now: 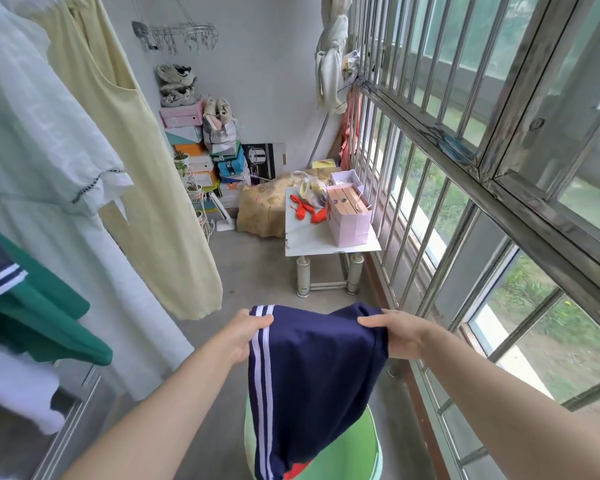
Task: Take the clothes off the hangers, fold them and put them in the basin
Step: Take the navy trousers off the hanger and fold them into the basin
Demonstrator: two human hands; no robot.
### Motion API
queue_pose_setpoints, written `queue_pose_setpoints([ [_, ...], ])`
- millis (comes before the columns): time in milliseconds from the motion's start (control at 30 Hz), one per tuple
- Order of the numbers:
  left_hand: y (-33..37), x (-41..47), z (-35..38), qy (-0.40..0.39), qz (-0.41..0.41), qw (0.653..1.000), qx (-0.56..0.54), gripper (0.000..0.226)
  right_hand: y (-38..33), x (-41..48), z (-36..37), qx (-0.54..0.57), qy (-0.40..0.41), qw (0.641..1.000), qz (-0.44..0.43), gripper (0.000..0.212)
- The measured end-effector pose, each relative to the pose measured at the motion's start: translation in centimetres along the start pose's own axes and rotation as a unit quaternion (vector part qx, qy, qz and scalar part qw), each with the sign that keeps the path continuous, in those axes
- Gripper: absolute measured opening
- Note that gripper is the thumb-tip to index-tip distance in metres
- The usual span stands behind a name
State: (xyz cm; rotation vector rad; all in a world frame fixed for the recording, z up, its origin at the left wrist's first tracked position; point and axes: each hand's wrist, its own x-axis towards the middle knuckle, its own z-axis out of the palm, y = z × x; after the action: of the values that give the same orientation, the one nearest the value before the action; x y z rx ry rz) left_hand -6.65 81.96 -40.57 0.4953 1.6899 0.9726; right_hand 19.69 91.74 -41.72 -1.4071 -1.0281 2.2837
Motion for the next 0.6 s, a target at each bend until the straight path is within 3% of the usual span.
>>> queue_pose_setpoints([
  [67, -0.2, 0.3, 0.0, 0.013, 0.012, 1.000, 0.007, 0.045, 0.3, 0.8, 0.2, 0.014, 0.078, 0.997, -0.019, 0.097],
  [133, -0.3, 0.3, -0.1, 0.026, 0.033, 0.998, 0.035, 0.059, 0.3, 1.1, 0.8, -0.011, 0.098, 0.995, -0.023, 0.091],
  [200, -0.3, 0.0, 0.0, 0.015, 0.053, 0.993, 0.104, 0.048, 0.3, 1.0, 1.4, -0.033, 0.060, 0.997, -0.034, 0.073],
  [267, -0.7, -0.1, -0.1, 0.007, 0.052, 0.989, 0.139, 0.041, 0.1, 0.8, 1.4, -0.061, -0.004, 0.997, -0.037, 0.069],
  [400, -1.9, 0.0, -0.4, 0.005, 0.001, 0.999, 0.047, 0.037, 0.3, 0.7, 1.4, -0.197, -0.102, 0.974, 0.033, 0.082],
  [467, -2.3, 0.1, -0.5, 0.009, -0.003, 1.000, 0.024, 0.036, 0.5, 0.5, 1.7, -0.254, -0.062, 0.964, 0.049, 0.073],
  [600, -2.9, -0.2, -0.1, -0.011, 0.006, 0.999, 0.031, 0.035, 0.4, 0.7, 1.6, -0.245, 0.049, 0.968, 0.027, 0.036],
])
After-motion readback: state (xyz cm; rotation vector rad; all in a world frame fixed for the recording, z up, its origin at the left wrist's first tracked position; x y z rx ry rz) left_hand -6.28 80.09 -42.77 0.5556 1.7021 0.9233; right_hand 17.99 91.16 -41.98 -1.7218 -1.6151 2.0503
